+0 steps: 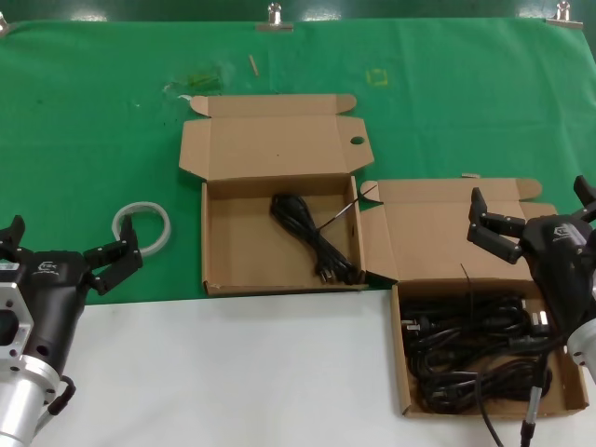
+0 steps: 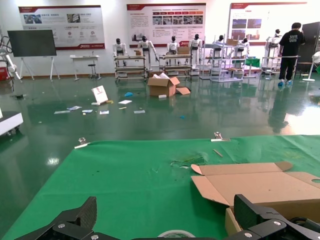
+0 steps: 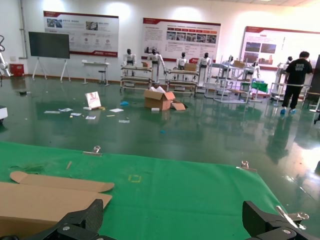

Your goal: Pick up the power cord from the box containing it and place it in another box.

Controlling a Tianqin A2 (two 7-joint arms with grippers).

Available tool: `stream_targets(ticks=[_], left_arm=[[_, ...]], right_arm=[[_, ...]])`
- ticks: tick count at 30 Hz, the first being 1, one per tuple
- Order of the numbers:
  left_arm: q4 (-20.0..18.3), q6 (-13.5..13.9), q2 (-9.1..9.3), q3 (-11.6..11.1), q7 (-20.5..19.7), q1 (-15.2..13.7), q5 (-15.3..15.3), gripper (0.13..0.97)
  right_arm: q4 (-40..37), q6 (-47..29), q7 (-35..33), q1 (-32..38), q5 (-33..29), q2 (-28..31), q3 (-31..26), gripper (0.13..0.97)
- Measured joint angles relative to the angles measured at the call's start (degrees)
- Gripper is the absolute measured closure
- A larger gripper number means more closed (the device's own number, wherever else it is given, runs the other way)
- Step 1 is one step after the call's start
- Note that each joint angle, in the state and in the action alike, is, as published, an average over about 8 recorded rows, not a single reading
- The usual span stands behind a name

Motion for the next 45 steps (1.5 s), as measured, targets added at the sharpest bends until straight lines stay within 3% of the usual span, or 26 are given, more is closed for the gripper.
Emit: stream_targets(ticks=[45], left_arm=[[0.0, 0.0, 0.00, 0.0, 0.0, 0.0, 0.0, 0.132]], right_arm=[[0.0, 0.0, 0.0, 0.0, 0.0, 0.0, 0.0, 0.129]])
